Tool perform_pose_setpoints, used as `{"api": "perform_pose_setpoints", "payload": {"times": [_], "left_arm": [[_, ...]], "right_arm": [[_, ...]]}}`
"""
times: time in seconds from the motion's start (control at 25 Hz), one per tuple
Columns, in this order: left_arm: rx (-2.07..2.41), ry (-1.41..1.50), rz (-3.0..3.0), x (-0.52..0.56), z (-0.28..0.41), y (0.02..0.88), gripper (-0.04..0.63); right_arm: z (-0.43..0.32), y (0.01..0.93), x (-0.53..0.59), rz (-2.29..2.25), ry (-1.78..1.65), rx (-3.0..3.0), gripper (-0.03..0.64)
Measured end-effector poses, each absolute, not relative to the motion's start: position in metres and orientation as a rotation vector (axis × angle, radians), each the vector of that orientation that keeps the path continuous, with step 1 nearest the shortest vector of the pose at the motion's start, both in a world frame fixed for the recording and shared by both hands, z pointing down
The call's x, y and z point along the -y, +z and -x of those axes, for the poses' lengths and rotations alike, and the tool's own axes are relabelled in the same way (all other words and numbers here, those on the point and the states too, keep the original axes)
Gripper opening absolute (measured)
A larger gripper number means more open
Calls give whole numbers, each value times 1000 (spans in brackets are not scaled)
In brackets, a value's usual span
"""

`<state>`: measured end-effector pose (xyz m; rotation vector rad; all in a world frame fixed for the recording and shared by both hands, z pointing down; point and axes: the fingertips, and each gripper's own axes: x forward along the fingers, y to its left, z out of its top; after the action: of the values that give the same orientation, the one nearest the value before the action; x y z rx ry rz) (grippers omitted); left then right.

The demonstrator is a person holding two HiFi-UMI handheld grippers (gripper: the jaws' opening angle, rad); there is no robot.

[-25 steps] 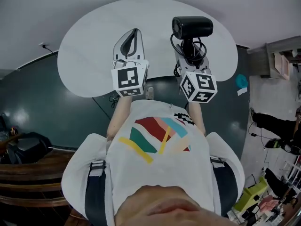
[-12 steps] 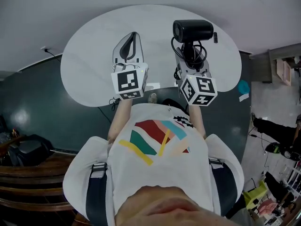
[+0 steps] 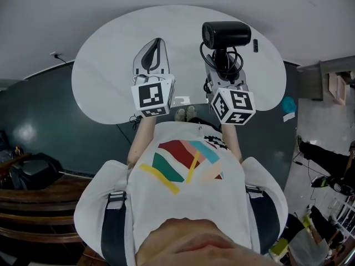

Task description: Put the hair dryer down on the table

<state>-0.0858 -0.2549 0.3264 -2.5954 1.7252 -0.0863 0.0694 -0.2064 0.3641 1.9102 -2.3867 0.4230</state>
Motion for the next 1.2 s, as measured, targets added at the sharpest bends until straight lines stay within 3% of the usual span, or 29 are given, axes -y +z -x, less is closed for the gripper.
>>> {"api": "perform_pose_setpoints", "payload": {"times": [1.2], "left_arm": [[-1766,-168,2500,280,47,330,17]], "right_arm": [[-97,388,259,-1804,396,2358,221]]}}
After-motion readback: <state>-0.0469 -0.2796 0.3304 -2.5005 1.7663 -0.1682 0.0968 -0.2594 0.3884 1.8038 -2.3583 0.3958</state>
